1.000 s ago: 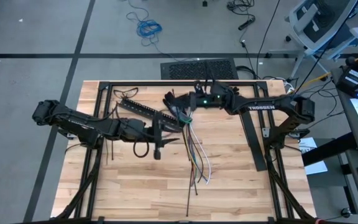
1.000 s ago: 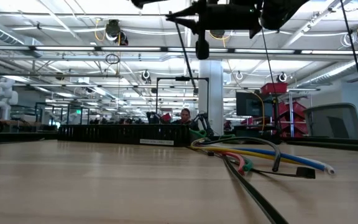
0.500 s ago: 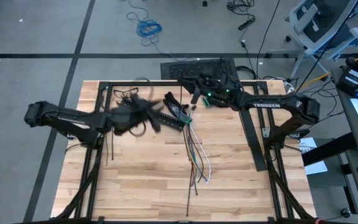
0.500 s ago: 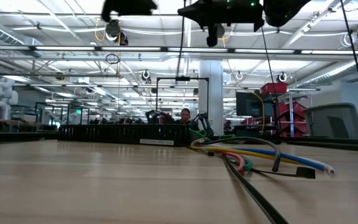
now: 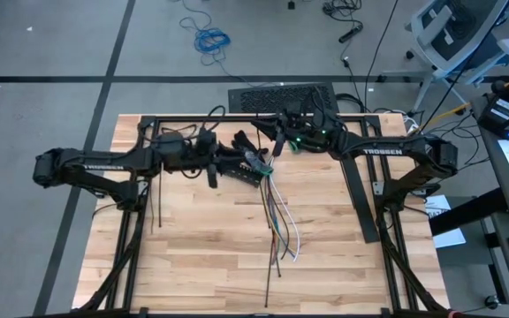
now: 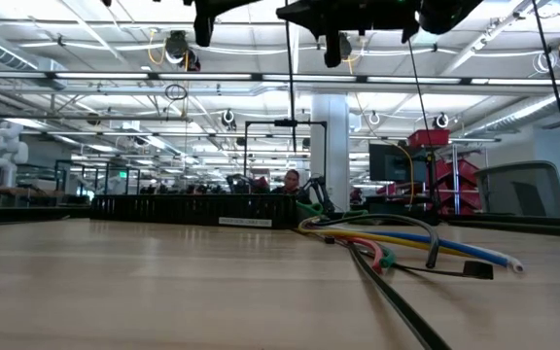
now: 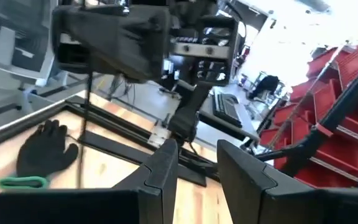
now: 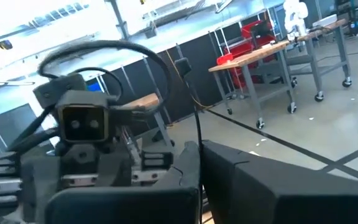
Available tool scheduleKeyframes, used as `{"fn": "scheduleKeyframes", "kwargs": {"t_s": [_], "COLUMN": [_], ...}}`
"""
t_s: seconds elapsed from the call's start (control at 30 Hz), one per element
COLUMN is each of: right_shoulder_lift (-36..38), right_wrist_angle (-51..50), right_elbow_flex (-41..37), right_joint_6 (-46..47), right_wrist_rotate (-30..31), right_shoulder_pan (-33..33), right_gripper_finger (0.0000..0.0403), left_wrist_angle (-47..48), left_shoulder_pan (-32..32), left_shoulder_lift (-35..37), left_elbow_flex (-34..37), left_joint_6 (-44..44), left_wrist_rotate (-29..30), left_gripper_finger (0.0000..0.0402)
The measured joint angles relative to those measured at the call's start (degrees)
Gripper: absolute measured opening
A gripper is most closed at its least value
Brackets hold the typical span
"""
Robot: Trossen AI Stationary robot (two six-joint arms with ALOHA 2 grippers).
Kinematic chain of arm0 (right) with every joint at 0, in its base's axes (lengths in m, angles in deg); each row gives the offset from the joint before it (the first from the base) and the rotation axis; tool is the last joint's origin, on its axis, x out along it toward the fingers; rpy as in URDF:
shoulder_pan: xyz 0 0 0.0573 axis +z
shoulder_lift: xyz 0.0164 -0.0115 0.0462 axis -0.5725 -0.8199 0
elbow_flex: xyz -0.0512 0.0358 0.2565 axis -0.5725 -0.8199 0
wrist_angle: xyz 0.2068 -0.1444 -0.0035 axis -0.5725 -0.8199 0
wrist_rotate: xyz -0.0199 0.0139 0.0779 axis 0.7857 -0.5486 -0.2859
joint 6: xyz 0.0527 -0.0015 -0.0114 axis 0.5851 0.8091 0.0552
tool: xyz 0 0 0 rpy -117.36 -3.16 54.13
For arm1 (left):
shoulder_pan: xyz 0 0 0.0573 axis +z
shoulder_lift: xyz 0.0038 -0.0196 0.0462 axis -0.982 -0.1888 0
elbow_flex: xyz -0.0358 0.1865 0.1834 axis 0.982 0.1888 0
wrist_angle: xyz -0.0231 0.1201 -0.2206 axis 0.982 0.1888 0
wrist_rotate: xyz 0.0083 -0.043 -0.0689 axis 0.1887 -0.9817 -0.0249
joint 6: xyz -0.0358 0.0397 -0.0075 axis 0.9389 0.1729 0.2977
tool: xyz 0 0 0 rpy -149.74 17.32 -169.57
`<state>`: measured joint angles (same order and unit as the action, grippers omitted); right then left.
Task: Ziptie cables
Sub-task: Insert the black zip tie into the lock head
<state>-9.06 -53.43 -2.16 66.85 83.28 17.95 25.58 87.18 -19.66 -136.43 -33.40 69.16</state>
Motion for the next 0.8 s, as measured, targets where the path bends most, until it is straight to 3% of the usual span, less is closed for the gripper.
{"fn": "scheduleKeyframes", "kwargs": {"t_s": [0.23,0.47,0.67,0.8], "right_shoulder_lift": [0.0,-0.04,-0.04,-0.04], "right_wrist_angle": [1.77,4.8,4.83,5.71], "right_elbow_flex": [0.0,0.0,0.0,0.0], "right_joint_6": [0.0,0.04,0.32,0.3], "right_wrist_rotate": [-1.4,-1.01,-1.03,-1.03], "right_shoulder_pan": [2.94,4.37,4.4,4.4], "right_gripper_finger": [0.0,0.0,0.0,0.0], "left_wrist_angle": [-0.83,-4.61,-12.25,-11.87], "left_shoulder_pan": [3.59,4.44,4.46,4.46], "left_shoulder_lift": [-3.1,-5.78,-7.6,-8.69], "left_elbow_flex": [-0.02,-0.04,-0.08,-0.09], "left_joint_6": [-3.46,-0.51,4.8,4.84], "left_wrist_rotate": [-0.01,-1.02,-5.99,-6.44], "left_gripper_finger": [0.013,0.0171,0.0176,0.0176]}}
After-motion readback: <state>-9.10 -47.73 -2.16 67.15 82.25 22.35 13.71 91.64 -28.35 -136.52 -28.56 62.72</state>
